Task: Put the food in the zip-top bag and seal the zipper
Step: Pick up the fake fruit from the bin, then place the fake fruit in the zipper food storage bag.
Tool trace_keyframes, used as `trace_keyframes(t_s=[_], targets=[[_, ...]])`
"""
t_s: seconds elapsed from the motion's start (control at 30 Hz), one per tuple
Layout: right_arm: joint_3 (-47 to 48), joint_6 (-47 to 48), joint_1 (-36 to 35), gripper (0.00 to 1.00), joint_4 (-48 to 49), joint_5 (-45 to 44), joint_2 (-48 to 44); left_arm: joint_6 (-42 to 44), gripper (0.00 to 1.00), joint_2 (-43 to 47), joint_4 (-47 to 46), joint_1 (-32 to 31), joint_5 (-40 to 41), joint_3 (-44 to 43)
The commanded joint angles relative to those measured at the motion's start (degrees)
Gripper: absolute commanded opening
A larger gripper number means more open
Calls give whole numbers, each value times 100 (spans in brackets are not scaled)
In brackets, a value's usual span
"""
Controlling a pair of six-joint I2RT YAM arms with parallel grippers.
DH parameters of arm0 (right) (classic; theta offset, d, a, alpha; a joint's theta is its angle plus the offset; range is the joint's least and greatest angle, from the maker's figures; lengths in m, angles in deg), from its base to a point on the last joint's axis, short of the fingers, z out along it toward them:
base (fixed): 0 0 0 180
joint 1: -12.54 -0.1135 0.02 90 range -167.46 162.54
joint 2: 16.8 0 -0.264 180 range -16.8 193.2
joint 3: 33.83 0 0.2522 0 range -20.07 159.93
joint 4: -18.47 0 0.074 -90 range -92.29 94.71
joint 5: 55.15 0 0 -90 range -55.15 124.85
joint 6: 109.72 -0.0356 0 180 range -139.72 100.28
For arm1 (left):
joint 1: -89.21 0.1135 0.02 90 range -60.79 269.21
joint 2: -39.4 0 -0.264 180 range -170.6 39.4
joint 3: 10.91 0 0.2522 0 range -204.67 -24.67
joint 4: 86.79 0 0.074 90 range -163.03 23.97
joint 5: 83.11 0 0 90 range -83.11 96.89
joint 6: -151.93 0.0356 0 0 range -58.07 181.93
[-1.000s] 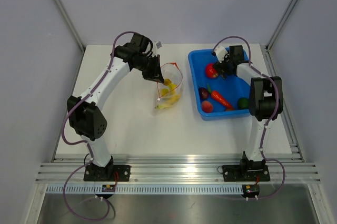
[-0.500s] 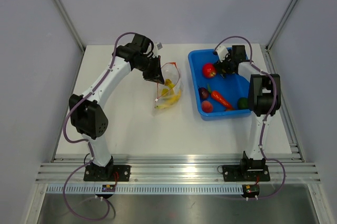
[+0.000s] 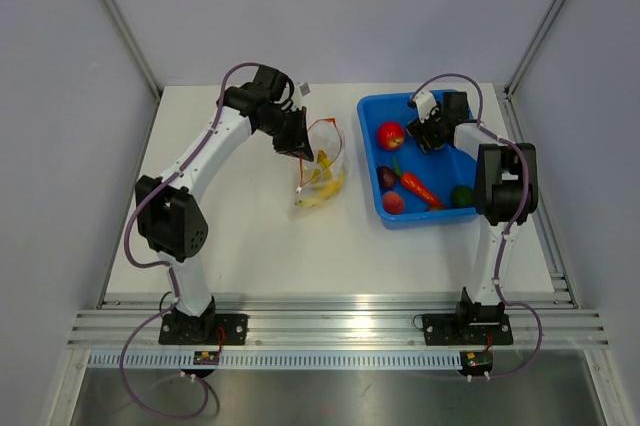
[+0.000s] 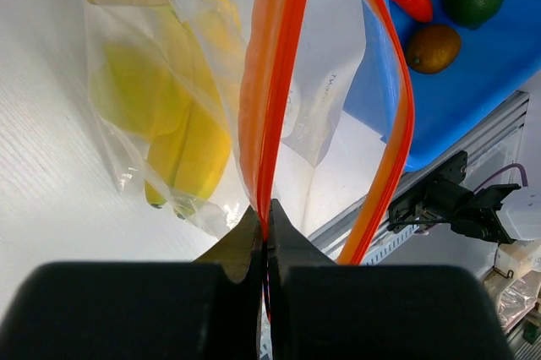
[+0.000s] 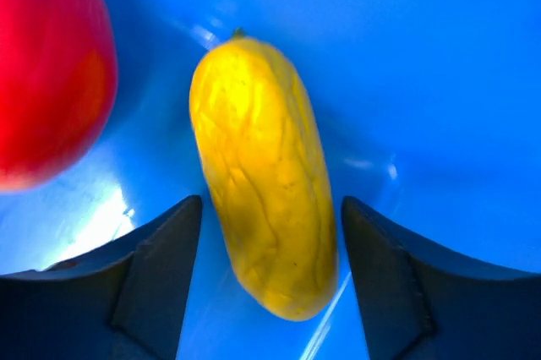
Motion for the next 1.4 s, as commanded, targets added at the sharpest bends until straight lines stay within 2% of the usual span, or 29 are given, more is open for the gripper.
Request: trace_keyframes(t_s=[0.0, 0.03, 0.1, 0.13, 0.27, 0.4, 0.53, 0.7, 0.8, 0.9, 0.97, 1.17, 1.37], targets=[[-74, -185, 7, 76, 39, -106, -281, 23, 0, -60, -162, 24, -154, -298], [-22, -184, 7, 74, 3, -167, -185, 32, 0, -59, -145, 24, -145, -324], [110, -315, 7, 63, -111, -168, -123, 41, 0, -59, -127, 24, -110, -403], [111, -394, 7, 51, -85, -185, -149, 41, 0, -68, -118, 24, -109, -421], [-152, -650, 7, 21, 222, -396, -500, 67, 0, -68, -92, 24, -101, -474], [-625, -965, -2, 23, 381, -554, -1167, 85, 0, -95, -74, 32, -48, -509], [-1154, -1194, 7, 24, 425, -704, -2221, 94, 0, -51, -92, 32, -30, -500], [-1716, -1659, -19, 24, 118, -380, -3408, 76, 0, 2, -109, 32, -22, -482], [-1901, -1801, -378, 26, -14, -89, -4146, 76, 0, -7, -136, 32, -39, -491], [-2016, -1810, -1186, 29, 55, -220, -4849, 67, 0, 2, -171, 32, -30, -483], [-1999, -1906, -1782, 29, 126, -159, -5017, 58, 0, 2, -188, 32, -22, -456], [-2130, -3082, -2593, 28, 1424, 455, -5273, 41, 0, 11, -224, 32, -22, -404], [-2130, -3629, -3200, 30, 2348, 474, -4711, 14, 0, 90, -329, 32, -83, -280]])
